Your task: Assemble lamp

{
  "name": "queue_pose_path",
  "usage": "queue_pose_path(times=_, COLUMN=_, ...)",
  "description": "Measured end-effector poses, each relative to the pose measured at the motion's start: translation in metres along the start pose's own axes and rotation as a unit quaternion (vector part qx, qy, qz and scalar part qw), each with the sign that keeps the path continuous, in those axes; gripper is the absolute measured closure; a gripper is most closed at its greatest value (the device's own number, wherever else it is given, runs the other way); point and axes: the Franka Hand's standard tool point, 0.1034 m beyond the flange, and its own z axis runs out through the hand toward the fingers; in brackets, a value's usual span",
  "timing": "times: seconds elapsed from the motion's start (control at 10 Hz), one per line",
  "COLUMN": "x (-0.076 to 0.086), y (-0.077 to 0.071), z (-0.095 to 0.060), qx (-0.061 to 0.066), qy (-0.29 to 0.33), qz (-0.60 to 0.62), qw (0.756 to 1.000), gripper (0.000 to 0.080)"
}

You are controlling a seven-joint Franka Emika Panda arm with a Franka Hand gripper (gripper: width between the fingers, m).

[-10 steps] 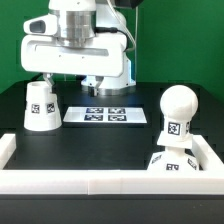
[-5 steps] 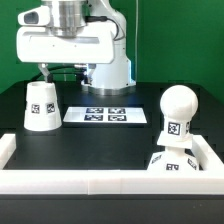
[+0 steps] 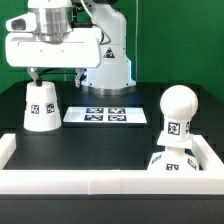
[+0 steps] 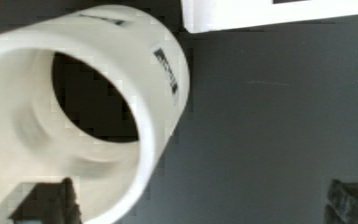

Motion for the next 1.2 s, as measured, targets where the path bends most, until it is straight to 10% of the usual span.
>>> queue_pose_path(times=0.9, x=-0.024, y=0.014, z=0.027, qx=-0.014, qy=-0.008, qz=-0.016, qw=1.000, gripper=0.0100)
queue_pose_path(times=1.2, x=-0.020, y=0.011, z=0.027, qx=-0.016, qy=-0.008, qz=-0.022, qw=1.000, gripper=0.0363)
